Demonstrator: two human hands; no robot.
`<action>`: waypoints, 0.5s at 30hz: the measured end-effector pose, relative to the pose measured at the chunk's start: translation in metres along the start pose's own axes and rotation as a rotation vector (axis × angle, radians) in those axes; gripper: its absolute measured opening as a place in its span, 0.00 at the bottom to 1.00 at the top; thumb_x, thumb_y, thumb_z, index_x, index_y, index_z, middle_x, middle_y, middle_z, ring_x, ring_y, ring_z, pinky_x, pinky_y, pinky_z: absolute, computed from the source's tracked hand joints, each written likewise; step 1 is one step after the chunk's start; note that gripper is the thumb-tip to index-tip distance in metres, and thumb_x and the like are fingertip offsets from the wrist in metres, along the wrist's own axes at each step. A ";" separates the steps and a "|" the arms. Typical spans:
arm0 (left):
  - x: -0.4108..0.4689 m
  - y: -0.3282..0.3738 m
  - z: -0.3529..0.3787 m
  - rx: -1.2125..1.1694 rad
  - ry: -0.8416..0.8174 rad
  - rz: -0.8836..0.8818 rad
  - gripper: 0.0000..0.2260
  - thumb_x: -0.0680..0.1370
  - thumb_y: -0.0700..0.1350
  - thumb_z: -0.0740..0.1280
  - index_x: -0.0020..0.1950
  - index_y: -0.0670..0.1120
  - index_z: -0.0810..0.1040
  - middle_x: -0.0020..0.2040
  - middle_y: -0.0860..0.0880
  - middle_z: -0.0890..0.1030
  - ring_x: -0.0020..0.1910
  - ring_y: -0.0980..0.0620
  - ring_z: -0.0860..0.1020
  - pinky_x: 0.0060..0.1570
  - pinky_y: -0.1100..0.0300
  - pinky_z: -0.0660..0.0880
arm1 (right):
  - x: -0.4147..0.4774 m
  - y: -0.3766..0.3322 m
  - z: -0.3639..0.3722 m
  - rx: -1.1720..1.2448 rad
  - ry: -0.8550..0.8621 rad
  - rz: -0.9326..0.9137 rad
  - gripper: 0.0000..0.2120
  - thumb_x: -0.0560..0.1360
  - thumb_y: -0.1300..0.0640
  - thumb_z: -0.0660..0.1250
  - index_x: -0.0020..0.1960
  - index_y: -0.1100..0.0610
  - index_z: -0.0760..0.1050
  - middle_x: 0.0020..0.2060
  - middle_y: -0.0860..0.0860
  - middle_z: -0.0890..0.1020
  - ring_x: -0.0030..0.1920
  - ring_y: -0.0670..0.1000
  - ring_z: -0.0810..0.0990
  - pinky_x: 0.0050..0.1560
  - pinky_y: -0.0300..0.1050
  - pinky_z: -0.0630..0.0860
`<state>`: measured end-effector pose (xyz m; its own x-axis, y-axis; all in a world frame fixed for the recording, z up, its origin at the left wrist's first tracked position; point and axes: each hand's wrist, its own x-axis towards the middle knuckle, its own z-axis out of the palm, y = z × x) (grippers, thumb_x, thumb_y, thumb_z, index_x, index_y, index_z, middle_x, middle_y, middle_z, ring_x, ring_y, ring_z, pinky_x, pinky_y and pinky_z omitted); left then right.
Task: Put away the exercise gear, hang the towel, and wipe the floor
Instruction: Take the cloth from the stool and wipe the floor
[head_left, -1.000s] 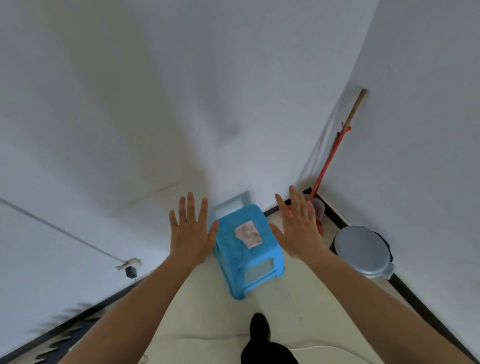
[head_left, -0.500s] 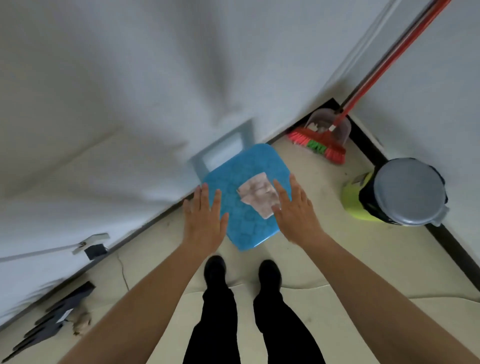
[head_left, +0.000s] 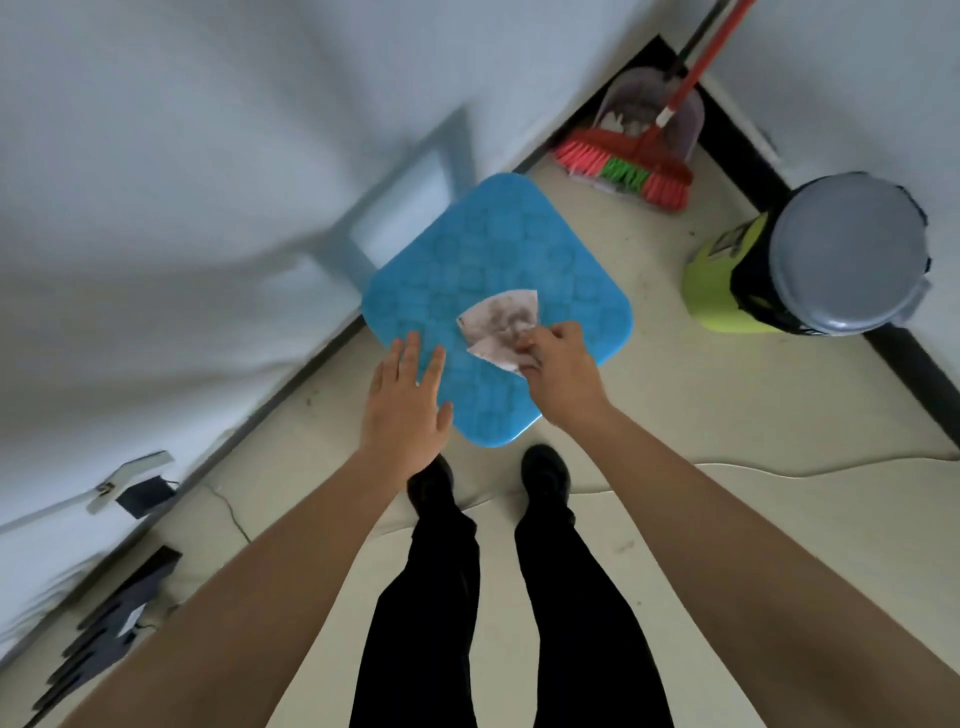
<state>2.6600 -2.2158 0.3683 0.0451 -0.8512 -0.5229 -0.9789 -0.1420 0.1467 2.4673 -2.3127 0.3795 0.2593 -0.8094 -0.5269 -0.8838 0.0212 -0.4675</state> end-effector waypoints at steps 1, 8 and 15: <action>0.000 -0.001 -0.010 0.002 -0.044 -0.016 0.30 0.80 0.55 0.60 0.80 0.46 0.57 0.80 0.39 0.54 0.79 0.39 0.54 0.75 0.44 0.57 | -0.002 -0.003 -0.008 -0.025 -0.066 0.069 0.19 0.76 0.66 0.65 0.65 0.54 0.76 0.59 0.58 0.71 0.51 0.61 0.77 0.49 0.47 0.74; -0.053 0.002 -0.144 -0.067 0.077 -0.013 0.27 0.79 0.51 0.62 0.77 0.44 0.64 0.78 0.38 0.59 0.77 0.40 0.60 0.71 0.43 0.60 | -0.075 -0.050 -0.121 0.086 -0.130 0.254 0.19 0.76 0.60 0.59 0.58 0.43 0.81 0.54 0.54 0.82 0.52 0.60 0.81 0.48 0.48 0.79; -0.109 0.035 -0.274 -0.088 0.343 0.211 0.26 0.78 0.51 0.65 0.74 0.43 0.68 0.77 0.38 0.63 0.74 0.38 0.65 0.71 0.42 0.63 | -0.182 -0.084 -0.228 0.520 0.390 0.187 0.08 0.76 0.58 0.72 0.55 0.51 0.83 0.48 0.43 0.82 0.42 0.33 0.78 0.43 0.24 0.69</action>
<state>2.6754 -2.2663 0.6601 -0.0765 -0.9833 -0.1653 -0.9537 0.0239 0.2997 2.4053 -2.3012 0.6760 -0.1261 -0.9152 -0.3828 -0.5725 0.3823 -0.7253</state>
